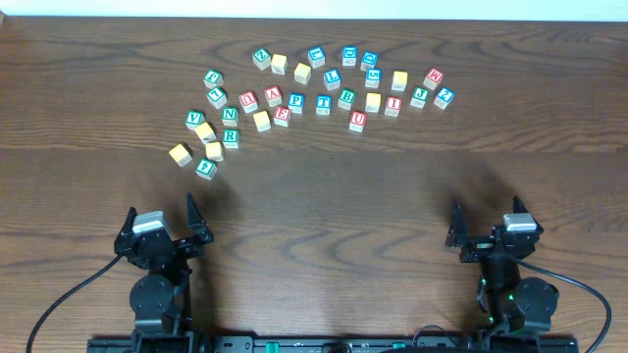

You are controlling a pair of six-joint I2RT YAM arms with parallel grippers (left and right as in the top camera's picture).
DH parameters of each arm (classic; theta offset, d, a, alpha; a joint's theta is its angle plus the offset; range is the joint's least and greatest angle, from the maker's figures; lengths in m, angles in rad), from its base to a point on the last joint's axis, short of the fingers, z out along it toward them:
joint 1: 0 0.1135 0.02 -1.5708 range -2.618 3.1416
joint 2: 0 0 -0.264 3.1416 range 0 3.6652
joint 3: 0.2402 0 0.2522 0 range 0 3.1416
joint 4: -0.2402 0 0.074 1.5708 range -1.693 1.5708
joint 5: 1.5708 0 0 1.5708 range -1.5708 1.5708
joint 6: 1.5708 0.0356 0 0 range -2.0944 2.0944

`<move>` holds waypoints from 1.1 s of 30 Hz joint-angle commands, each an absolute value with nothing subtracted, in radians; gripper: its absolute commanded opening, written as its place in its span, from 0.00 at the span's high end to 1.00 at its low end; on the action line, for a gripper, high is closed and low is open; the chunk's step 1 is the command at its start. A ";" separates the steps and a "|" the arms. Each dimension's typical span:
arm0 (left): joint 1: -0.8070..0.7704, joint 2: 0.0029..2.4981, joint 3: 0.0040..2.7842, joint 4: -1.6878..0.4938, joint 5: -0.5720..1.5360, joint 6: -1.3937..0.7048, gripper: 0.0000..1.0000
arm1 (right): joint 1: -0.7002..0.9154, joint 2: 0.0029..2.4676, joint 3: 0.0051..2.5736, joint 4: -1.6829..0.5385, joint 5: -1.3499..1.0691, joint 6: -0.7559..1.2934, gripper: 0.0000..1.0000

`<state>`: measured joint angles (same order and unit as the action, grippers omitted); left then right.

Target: Spell out NEURIPS

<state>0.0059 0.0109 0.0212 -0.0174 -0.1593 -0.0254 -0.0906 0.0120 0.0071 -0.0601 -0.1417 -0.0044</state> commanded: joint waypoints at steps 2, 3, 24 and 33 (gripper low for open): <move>0.012 0.004 0.004 -0.059 -0.165 -0.019 0.03 | -0.097 0.007 0.006 -0.064 -0.141 0.010 0.01; 0.012 0.004 0.004 -0.059 -0.165 -0.019 0.03 | -0.097 0.007 0.006 -0.064 -0.141 0.010 0.01; 0.012 0.004 0.004 -0.059 -0.165 -0.019 0.03 | -0.097 0.007 0.006 -0.064 -0.141 0.010 0.01; 0.012 0.004 0.004 -0.059 -0.165 -0.019 0.01 | -0.097 0.007 0.006 -0.064 -0.141 0.010 0.01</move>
